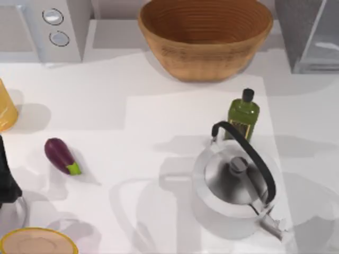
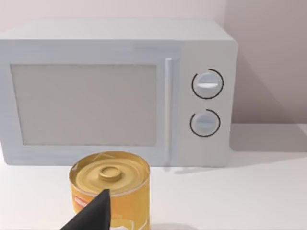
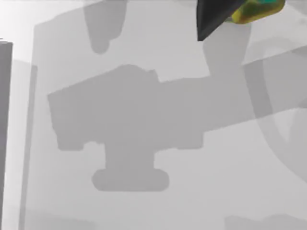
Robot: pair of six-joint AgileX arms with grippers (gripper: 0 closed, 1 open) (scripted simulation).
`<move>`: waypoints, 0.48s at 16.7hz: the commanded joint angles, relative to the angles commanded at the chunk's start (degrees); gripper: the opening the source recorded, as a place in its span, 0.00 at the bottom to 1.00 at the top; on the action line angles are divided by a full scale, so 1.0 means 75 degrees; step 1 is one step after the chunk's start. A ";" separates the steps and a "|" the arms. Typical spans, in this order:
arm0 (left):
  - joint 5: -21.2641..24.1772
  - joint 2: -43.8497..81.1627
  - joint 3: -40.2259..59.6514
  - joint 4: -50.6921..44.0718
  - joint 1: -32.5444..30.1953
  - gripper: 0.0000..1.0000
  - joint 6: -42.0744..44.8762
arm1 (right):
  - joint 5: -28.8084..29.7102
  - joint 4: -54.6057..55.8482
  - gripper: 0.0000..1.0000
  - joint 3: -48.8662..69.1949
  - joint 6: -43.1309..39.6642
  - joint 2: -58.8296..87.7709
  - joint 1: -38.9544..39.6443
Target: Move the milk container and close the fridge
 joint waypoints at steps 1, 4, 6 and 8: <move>0.0000 0.0000 0.0000 0.0000 0.0000 1.00 0.0000 | -0.0288 -0.0022 1.00 0.0163 -0.0642 0.0680 -0.0546; 0.0000 0.0000 0.0000 0.0000 0.0000 1.00 0.0000 | -0.1083 -0.0087 1.00 0.0581 -0.2461 0.2632 -0.2083; 0.0000 0.0000 0.0000 0.0000 0.0000 1.00 0.0000 | -0.1540 -0.0120 1.00 0.0814 -0.3540 0.3798 -0.2993; 0.0000 0.0000 0.0000 0.0000 0.0000 1.00 0.0000 | -0.1922 -0.0140 1.00 0.1014 -0.4475 0.4807 -0.3781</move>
